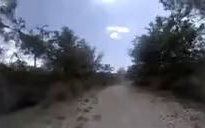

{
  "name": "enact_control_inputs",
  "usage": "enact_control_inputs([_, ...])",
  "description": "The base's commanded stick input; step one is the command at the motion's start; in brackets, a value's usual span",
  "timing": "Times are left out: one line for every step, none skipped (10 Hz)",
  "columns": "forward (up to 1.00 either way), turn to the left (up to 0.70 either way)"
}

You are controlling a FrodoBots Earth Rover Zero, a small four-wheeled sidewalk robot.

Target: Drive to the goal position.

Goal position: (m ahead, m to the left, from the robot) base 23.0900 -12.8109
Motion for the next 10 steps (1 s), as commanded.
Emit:
enact_control_inputs([0.85, 0.00])
enact_control_inputs([0.85, 0.00])
enact_control_inputs([0.85, 0.00])
enact_control_inputs([0.85, 0.00])
enact_control_inputs([0.85, 0.00])
enact_control_inputs([0.85, 0.00])
enact_control_inputs([0.85, 0.00])
enact_control_inputs([0.85, 0.00])
enact_control_inputs([0.85, 0.00])
enact_control_inputs([0.85, 0.00])
